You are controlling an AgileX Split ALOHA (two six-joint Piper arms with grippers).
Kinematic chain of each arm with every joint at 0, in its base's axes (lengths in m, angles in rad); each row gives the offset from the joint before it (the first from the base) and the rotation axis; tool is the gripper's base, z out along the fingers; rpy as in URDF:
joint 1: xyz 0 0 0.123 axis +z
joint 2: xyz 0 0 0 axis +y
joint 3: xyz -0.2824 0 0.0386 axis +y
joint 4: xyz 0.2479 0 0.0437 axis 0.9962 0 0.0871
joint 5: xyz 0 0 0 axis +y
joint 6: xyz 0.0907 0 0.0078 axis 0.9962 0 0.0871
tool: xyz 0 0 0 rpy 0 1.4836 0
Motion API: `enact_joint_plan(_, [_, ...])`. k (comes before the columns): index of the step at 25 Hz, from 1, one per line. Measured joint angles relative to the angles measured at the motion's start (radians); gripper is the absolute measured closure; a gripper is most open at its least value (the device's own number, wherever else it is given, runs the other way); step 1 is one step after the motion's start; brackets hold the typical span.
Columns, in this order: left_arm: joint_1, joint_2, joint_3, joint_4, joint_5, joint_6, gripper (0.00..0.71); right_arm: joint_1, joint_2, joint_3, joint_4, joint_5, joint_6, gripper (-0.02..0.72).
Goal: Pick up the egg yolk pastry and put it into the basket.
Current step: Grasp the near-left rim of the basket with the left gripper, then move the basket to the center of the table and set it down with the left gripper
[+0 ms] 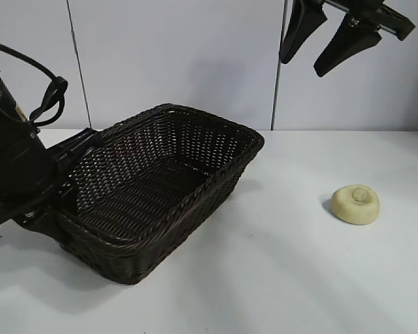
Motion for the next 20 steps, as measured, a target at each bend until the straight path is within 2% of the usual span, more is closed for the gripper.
enact_joint_plan(6, [0.004,-0.001,-0.057,0.001,0.078,0.025,0.61,0.0,0.0,0.0,-0.005,0.0,0.0,0.311])
enact_joint_plan(9, [0.024,-0.012,-0.094,-0.006,0.111,0.1,0.611,0.0,0.0,0.0,-0.006,0.0,0.0,0.311])
enact_joint_plan(20, [0.196,-0.013,-0.189,-0.265,0.285,0.705,0.611,0.0,0.0,0.0,-0.01,0.0,0.0,0.311])
